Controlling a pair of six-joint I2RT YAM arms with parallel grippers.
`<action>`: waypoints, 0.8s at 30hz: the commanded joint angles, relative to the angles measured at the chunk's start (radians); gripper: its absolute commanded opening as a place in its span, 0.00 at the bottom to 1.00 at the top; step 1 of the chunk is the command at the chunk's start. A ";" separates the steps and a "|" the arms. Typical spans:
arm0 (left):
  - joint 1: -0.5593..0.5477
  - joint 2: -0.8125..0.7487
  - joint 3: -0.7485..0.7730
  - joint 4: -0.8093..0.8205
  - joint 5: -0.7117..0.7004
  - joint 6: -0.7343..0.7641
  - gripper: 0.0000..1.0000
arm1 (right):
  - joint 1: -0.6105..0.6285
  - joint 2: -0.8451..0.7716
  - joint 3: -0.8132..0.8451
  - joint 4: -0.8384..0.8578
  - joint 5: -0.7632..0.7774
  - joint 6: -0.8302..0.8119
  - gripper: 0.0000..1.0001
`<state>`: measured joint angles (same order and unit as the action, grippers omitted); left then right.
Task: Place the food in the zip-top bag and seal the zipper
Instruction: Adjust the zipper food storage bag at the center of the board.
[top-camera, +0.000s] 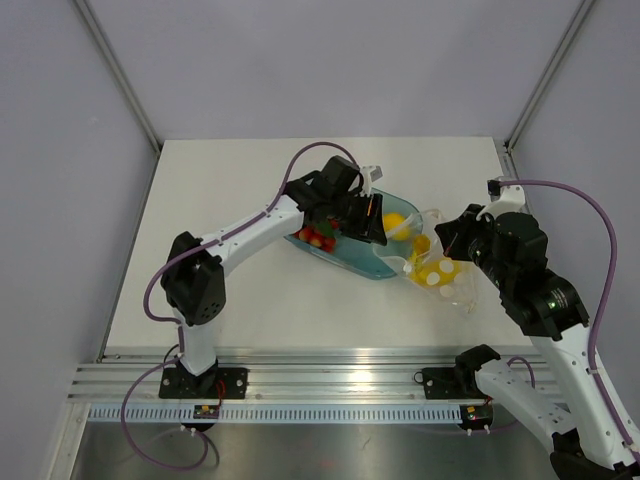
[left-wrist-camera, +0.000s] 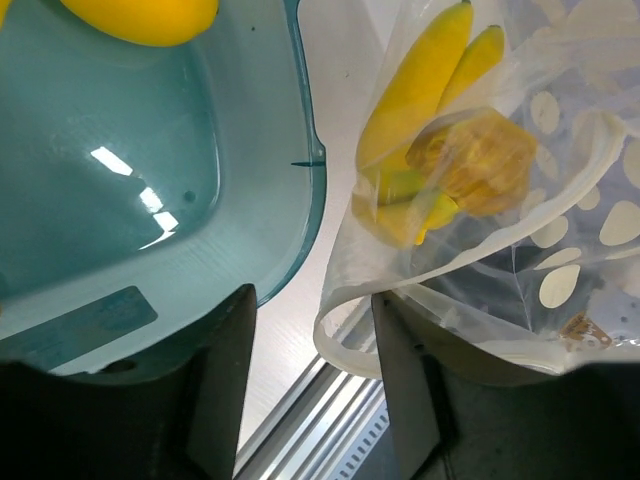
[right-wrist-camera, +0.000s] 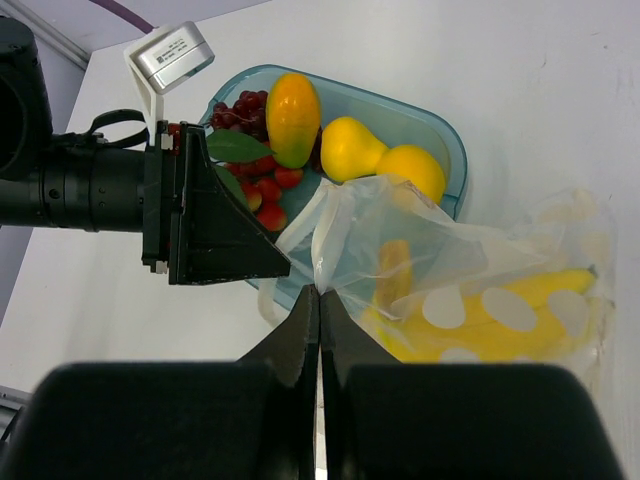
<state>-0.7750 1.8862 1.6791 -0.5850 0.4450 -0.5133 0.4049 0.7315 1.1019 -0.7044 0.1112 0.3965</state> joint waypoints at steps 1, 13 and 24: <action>-0.004 -0.004 -0.010 0.082 0.064 -0.008 0.49 | -0.003 -0.007 0.030 0.051 -0.015 0.002 0.00; -0.030 0.024 -0.009 0.100 0.104 -0.025 0.48 | -0.003 -0.009 0.029 0.051 -0.007 0.007 0.00; -0.046 0.014 0.062 0.071 0.092 -0.033 0.00 | -0.005 0.023 0.019 -0.013 0.090 0.016 0.00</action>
<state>-0.8093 1.9053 1.6711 -0.5301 0.5186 -0.5442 0.4049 0.7383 1.1019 -0.7082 0.1291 0.4023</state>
